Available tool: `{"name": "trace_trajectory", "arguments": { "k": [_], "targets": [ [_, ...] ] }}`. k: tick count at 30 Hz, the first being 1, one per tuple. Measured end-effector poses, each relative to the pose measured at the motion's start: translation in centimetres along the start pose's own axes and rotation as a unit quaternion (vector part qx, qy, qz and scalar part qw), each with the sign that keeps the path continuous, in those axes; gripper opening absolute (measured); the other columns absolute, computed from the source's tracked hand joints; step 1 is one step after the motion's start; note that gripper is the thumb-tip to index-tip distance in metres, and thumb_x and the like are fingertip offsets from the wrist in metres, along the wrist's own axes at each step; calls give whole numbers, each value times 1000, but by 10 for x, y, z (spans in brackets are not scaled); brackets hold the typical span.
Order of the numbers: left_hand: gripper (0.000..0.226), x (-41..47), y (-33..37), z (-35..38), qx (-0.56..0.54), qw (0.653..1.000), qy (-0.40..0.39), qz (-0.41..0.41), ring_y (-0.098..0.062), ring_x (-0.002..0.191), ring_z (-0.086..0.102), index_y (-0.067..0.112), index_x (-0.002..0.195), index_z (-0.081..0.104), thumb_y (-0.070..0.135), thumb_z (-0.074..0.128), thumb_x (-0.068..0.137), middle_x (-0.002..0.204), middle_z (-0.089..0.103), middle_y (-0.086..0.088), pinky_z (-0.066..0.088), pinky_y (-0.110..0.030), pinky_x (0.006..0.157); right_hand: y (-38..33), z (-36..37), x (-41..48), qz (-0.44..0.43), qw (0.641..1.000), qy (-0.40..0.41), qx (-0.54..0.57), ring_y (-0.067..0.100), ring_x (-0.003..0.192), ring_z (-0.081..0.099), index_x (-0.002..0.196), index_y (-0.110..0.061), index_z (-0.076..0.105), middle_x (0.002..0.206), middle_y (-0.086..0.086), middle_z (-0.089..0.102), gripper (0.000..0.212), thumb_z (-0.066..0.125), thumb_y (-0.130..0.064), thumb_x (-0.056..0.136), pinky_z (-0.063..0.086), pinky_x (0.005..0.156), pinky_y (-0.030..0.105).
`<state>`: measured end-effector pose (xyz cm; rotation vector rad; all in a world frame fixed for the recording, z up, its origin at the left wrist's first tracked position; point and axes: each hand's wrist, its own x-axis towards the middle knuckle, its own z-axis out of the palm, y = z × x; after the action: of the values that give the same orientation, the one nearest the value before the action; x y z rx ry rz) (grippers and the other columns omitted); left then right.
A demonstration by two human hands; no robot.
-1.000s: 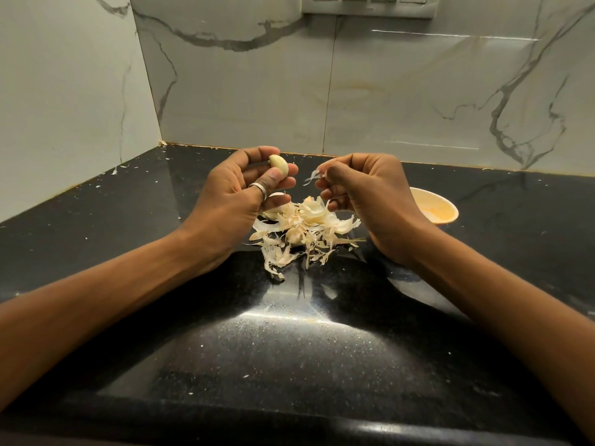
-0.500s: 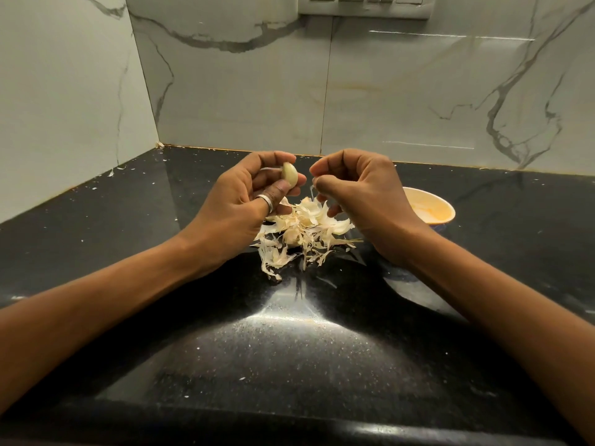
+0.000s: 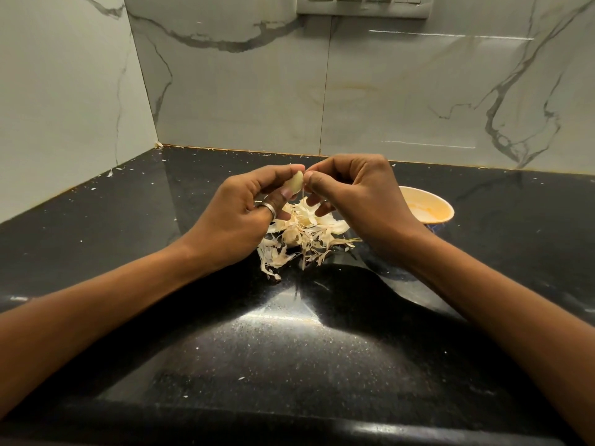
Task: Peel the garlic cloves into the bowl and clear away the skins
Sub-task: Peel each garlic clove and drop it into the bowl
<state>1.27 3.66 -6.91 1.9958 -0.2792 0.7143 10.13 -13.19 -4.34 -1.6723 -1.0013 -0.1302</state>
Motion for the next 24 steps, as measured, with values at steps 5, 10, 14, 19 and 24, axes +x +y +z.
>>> {"name": "trace_trajectory", "arguments": {
  "k": [5,10,14,19,24],
  "targets": [
    [37,-1,1,0,24,1000,-4,16,-18,107,67,15,134,60,1,56,100,122,69,2,60,-28,81,0,-1,0,0,1000,-5,0,18,67,72,93,-1,77,77,10,74,14,70,-14,94,54,60,22],
    [40,-3,5,0,42,999,-8,29,-8,97,70,17,135,58,0,57,98,118,68,11,57,-20,77,0,-5,1,13,999,-21,21,19,68,72,96,2,76,79,12,74,14,68,-9,94,56,63,25],
    [45,-4,6,-1,63,997,-15,43,-8,89,70,23,133,55,-5,56,98,112,66,17,55,-17,75,-1,-7,1,24,999,-36,31,19,69,72,97,3,75,81,14,74,13,68,-7,95,58,65,26],
    [45,-4,1,-4,85,995,-23,50,-17,88,71,16,138,56,-6,55,98,115,67,7,59,-24,78,-2,-8,0,37,997,-50,45,16,68,71,95,0,75,81,14,74,11,67,-6,95,57,65,23],
    [45,-4,3,-2,76,995,-25,51,-11,93,71,13,138,55,-7,56,97,116,67,8,57,-19,78,-1,-7,-1,45,996,-45,56,15,67,69,97,4,74,80,12,72,12,65,-4,96,57,66,23]
  ]
}}
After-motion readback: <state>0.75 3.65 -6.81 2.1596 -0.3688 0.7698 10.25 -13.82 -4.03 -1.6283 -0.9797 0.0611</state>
